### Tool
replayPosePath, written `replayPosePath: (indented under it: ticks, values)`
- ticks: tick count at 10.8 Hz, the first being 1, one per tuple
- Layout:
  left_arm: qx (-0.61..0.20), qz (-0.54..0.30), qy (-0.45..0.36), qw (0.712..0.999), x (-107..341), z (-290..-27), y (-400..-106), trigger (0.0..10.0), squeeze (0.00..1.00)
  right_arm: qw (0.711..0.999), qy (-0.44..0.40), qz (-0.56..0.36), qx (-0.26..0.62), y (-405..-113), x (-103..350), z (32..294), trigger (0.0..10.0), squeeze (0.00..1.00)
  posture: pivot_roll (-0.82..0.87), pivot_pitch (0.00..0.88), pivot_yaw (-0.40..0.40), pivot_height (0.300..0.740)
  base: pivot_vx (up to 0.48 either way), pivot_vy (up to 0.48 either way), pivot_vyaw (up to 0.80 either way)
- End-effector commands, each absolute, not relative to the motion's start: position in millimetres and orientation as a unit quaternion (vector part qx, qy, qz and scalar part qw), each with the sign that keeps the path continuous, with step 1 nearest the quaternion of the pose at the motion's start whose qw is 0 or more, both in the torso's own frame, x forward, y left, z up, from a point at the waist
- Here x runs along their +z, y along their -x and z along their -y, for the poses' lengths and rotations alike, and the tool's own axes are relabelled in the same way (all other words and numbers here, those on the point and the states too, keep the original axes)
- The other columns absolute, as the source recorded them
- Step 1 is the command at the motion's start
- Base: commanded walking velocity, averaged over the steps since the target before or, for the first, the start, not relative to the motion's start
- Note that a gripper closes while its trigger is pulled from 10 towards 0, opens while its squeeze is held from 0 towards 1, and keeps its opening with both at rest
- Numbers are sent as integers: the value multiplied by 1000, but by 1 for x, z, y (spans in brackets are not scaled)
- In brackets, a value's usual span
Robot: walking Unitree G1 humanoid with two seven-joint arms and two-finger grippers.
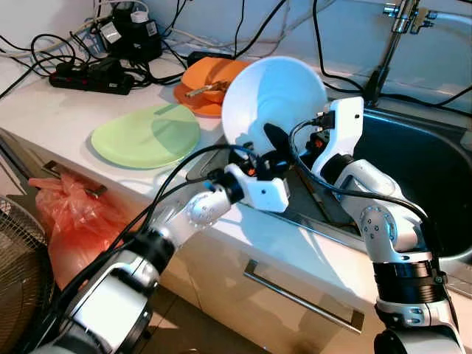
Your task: Kitchen organization
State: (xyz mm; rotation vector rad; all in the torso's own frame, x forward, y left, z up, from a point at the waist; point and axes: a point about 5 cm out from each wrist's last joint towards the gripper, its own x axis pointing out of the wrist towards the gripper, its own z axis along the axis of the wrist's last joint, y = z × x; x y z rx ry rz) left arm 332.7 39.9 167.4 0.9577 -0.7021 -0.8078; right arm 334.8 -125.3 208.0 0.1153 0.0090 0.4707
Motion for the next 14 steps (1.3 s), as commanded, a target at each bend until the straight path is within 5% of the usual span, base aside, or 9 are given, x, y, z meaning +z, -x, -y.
replayPosePath:
  ticks: [1,5,6,14]
  values:
    - [-370,338,-435,748,173,-39,-330,10000,0,973,-55,-9,224,-335,205,129,10000,0,-41,0,36,740,0,0,0]
    - [-373,327,-432,753,163,-50,-321,10000,0,976,-45,-9,212,-340,205,135,10000,0,-32,0,28,740,0,0,0]
    - [-373,327,-431,754,163,-49,-320,10000,0,975,-45,-12,215,-341,204,135,0,0,-32,0,27,740,0,0,0]
    - [-373,320,-432,756,161,-49,-318,10000,0,979,-51,-20,198,-342,198,139,0,0,-34,0,26,740,0,0,0]
